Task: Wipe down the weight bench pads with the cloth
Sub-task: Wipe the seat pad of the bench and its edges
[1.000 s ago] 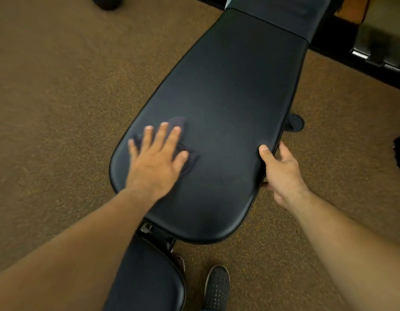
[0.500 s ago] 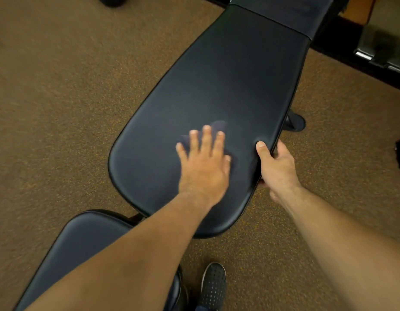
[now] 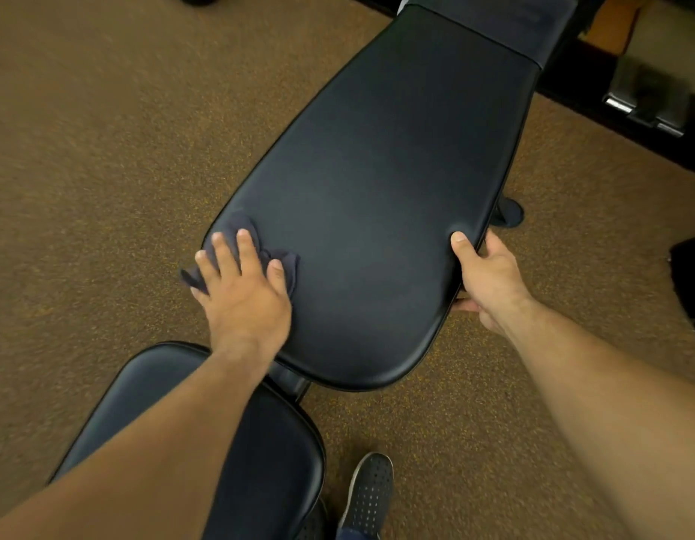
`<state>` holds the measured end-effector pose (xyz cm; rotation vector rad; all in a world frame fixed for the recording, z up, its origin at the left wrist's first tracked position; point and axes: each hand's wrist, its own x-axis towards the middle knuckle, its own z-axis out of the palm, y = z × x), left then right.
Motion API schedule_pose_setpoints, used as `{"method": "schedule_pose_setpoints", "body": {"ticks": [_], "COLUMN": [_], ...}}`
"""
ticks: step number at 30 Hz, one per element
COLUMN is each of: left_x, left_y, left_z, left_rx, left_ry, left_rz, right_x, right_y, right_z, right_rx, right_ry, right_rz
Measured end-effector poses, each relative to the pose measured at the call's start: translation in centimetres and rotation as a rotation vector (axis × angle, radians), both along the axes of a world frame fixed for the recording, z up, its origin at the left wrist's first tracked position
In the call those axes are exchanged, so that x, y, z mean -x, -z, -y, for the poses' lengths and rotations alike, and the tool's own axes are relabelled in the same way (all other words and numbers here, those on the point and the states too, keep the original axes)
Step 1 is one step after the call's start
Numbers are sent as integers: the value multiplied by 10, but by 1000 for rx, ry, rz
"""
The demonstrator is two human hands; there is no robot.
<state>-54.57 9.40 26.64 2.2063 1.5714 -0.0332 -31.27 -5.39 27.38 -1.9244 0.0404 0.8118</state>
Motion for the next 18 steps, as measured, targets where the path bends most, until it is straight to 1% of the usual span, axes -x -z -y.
{"method": "schedule_pose_setpoints", "body": {"ticks": [2,4,8,10,13,15,16,18], "left_x": [-16,-33,-76,-87,-81,-67,-56,-28], "left_y": [-2,-4,-3,0,2,2,3,6], "left_z": [22,44,85,93,86,80,77,72], "left_rx": [-44,-76,-104,-133,-178,-175,-171,-180], "left_ry": [25,115,428,544,613,657,648,537], "left_rz": [-19,-29,11,14,-29,-35,-30,-14], "right_x": [0,-1,-3,-4,-5,-6,-6,-5], "right_y": [2,4,5,5,5,4,3,1], "right_z": [0,1,3,5,4,5,5,5], "right_rx": [6,1,-18,-27,-32,-36,-35,-28], "right_ry": [1,3,-7,-14,-38,-40,-41,-45], "right_rz": [12,18,1,-5,-2,-2,-4,-8]}}
